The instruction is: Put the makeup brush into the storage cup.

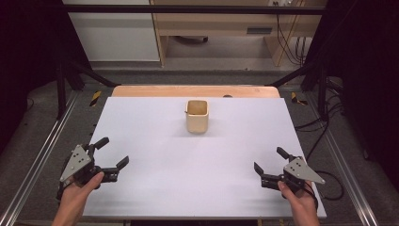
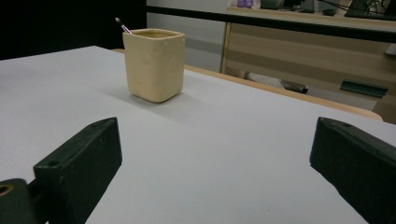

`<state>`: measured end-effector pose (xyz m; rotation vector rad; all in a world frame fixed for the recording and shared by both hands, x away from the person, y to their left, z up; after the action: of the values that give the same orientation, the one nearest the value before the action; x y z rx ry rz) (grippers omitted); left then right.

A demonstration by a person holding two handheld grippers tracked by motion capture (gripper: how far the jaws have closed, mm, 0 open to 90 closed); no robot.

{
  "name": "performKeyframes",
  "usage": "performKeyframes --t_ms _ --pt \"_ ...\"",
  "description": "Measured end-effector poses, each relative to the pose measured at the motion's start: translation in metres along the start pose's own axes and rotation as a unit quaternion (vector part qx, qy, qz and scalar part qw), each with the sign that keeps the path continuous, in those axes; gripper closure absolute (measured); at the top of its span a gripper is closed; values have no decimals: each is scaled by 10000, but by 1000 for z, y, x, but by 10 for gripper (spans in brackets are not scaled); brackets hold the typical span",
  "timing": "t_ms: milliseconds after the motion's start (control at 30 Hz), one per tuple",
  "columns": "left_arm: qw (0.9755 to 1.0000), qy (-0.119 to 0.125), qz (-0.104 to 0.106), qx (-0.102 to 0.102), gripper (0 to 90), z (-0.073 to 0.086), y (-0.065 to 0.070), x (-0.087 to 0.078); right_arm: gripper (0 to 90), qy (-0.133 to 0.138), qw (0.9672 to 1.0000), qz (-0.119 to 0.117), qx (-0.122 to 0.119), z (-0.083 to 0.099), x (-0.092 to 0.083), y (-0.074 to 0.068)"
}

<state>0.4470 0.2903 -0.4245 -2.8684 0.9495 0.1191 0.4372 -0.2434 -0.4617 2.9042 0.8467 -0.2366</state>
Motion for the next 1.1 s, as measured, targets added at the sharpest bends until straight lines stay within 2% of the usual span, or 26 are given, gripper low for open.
performKeyframes --t_ms 200,300,667,933,1100 --pt "9999 59 -117 -55 15 5 -4 -4 24 12 10000 -8 41 4 1 2" --pt "9996 153 -157 -161 15 6 -4 -7 23 5 10000 -3 58 5 1 3" --pt "9994 167 -248 -183 16 20 2 -5 22 32 10000 -17 61 8 0 5" --pt "9996 167 -215 -101 18 28 10 -4 23 9 10000 -57 62 12 1 4" --pt "9997 116 -188 46 18 29 14 -3 23 0 9999 -77 64 14 2 3"
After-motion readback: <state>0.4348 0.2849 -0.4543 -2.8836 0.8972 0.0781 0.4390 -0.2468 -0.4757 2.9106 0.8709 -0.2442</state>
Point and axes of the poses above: each handheld gripper's, and its own axes: x roughly forward along the jaws, z roughly out of its underside, y roughly to its right, the point moved 4 cm from there along x, roughly forward along the jaws, and after that the axes turned 3 degrees about -z, right-handed, at the moved point
